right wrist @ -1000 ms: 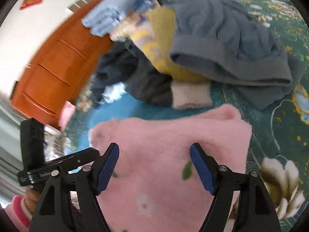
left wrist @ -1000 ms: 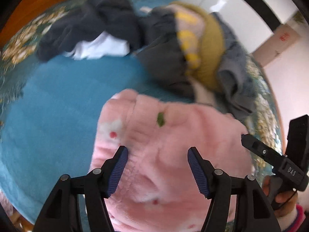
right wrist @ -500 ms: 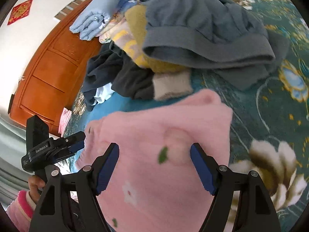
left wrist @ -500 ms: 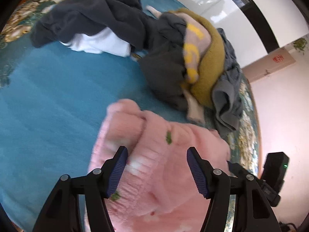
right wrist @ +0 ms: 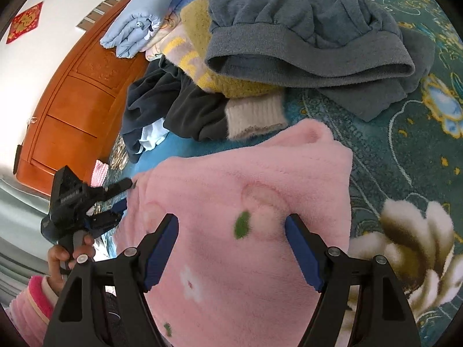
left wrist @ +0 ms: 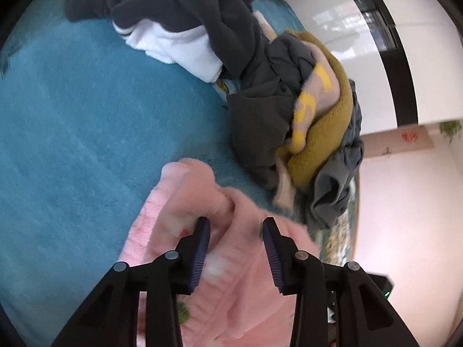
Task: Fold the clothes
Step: 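Grasp the folded pink pants' edge with the left gripper while the right gripper grasps the other edge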
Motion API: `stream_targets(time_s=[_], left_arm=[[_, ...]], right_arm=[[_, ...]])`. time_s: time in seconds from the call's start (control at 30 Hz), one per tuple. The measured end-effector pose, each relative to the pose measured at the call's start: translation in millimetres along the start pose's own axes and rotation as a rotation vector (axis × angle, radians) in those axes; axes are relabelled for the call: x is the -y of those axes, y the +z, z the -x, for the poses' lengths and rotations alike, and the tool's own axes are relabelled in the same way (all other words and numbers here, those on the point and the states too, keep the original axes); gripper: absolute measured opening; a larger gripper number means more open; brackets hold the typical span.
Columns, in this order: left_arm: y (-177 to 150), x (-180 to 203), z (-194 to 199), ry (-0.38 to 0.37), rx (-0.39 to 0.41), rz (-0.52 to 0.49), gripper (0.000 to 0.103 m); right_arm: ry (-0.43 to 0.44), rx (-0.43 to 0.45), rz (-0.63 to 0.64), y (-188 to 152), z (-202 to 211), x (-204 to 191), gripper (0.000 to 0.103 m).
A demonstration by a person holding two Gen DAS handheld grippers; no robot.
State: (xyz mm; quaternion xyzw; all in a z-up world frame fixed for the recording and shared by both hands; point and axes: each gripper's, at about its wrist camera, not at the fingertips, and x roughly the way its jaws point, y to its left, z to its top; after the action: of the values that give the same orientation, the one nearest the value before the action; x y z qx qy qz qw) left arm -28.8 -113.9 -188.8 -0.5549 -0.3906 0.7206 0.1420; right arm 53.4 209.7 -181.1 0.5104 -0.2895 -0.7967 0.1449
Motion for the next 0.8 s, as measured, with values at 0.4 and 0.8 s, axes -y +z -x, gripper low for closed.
stream_targets(time_s=[0.4,0.8], left_arm=[[-12,6,0,-0.027,-0.051,-0.043,0.022],[-12,28,28,-0.073,0.091,-0.079,0.006]], right_arm=[[0.009,-0.008,-0.033,1,-2,8,0.077],[0.011,-0.019,-0.044,0,-4,11,0.077]])
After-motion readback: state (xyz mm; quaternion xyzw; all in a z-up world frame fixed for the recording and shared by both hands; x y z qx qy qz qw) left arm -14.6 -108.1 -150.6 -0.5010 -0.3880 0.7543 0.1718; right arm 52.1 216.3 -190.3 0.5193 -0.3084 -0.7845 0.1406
